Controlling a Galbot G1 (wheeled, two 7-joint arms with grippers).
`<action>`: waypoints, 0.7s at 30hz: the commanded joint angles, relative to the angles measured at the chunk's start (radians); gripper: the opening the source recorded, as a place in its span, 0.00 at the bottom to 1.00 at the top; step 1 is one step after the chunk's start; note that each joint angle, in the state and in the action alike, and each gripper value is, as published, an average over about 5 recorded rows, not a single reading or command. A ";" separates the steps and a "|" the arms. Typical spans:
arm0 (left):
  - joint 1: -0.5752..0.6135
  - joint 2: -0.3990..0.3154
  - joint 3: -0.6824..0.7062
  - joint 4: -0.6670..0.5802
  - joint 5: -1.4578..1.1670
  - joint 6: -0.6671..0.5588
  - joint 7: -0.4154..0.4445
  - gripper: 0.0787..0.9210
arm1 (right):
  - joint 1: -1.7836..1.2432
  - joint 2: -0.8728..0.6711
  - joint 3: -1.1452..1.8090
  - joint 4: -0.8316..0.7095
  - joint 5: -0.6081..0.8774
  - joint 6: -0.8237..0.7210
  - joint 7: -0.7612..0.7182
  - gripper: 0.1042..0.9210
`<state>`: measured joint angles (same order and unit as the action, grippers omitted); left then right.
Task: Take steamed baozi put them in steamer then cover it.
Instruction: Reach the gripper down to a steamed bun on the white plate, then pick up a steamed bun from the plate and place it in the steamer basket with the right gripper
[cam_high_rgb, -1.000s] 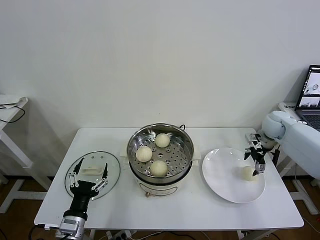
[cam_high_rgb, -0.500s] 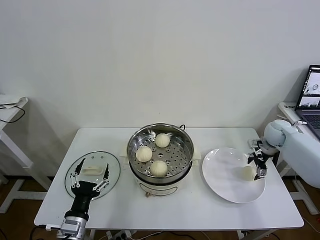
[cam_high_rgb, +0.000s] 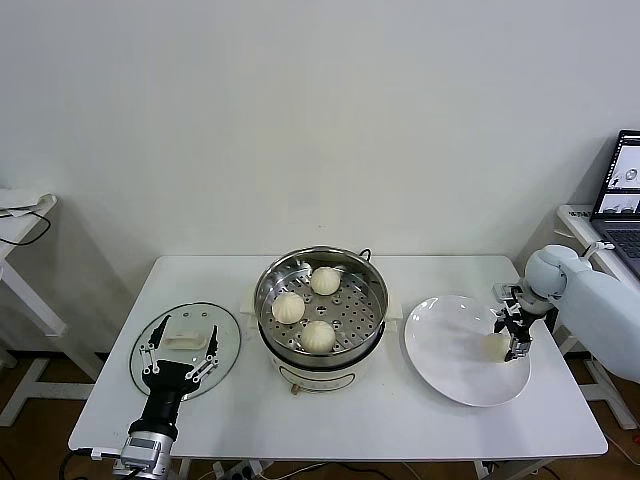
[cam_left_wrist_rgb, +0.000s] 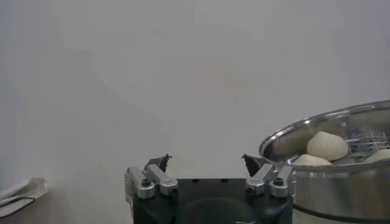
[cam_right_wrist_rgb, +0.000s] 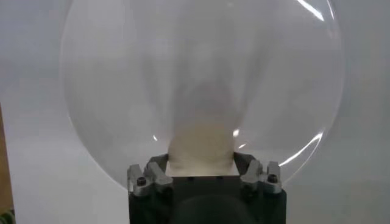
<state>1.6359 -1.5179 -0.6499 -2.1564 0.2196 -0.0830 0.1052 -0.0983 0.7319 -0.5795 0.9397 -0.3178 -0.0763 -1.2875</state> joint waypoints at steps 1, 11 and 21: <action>0.000 -0.001 0.003 0.000 -0.001 0.001 -0.001 0.88 | -0.009 0.004 0.014 -0.006 -0.010 0.004 0.002 0.67; 0.003 -0.002 0.006 -0.010 0.000 0.001 -0.003 0.88 | 0.001 0.000 0.013 0.011 -0.005 0.005 -0.010 0.61; 0.009 -0.001 0.005 -0.025 -0.001 0.002 -0.005 0.88 | 0.178 -0.102 -0.157 0.152 0.197 -0.058 -0.045 0.60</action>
<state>1.6443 -1.5196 -0.6448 -2.1780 0.2193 -0.0815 0.1000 -0.0401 0.6898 -0.6236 1.0020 -0.2536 -0.0965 -1.3177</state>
